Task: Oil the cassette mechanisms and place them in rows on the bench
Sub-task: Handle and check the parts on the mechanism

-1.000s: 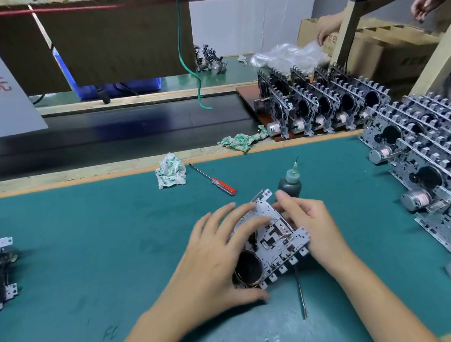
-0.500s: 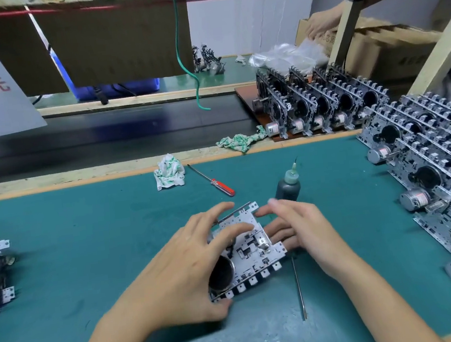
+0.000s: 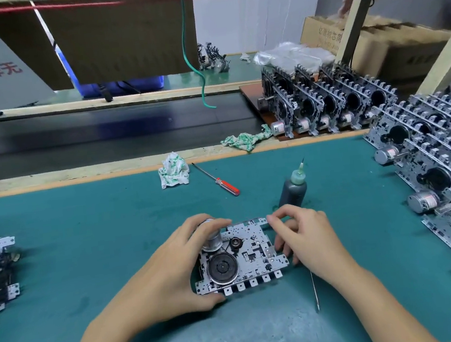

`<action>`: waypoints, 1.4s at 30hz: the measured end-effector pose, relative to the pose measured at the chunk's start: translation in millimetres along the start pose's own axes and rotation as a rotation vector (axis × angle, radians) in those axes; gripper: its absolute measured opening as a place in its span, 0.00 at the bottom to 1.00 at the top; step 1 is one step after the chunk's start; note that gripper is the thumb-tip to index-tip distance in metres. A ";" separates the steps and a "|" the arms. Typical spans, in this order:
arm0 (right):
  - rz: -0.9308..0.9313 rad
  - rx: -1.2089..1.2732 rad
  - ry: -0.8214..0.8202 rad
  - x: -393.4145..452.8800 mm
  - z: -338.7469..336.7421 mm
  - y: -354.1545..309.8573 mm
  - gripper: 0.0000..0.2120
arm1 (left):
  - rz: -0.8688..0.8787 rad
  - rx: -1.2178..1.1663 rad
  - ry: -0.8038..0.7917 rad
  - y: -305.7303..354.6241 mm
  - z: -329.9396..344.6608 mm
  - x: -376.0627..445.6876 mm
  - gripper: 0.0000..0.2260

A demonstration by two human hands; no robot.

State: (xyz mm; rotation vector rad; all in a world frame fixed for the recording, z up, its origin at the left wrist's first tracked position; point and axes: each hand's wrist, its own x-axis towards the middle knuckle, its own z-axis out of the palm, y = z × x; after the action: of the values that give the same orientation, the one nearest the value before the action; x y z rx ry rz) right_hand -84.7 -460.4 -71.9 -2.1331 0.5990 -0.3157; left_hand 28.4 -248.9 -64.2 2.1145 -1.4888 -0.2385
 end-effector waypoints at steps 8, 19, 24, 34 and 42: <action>-0.034 -0.001 0.005 0.8 2.5 3.4 0.09 | -0.053 -0.106 0.015 -3.9 -1.1 -2.9 0.45; -0.048 -0.019 0.015 0.0 3.3 3.3 0.09 | -0.132 -0.015 -0.014 2.1 6.1 -0.9 0.52; -0.056 -0.023 0.019 -0.5 3.4 3.9 0.10 | -0.138 -0.058 -0.021 -0.8 2.1 -3.9 0.52; -0.073 -0.055 0.033 -3.2 3.1 0.6 0.10 | -0.143 -0.018 0.002 2.7 3.7 -2.0 0.51; -0.061 -0.086 0.037 -4.9 2.3 -2.8 0.10 | -0.209 -0.008 0.167 7.1 10.6 1.4 0.27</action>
State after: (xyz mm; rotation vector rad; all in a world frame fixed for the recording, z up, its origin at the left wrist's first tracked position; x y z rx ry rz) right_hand -87.1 -454.8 -71.0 -2.2358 0.5784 -0.3702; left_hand 18.5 -255.3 -69.2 2.2255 -1.1717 -0.1384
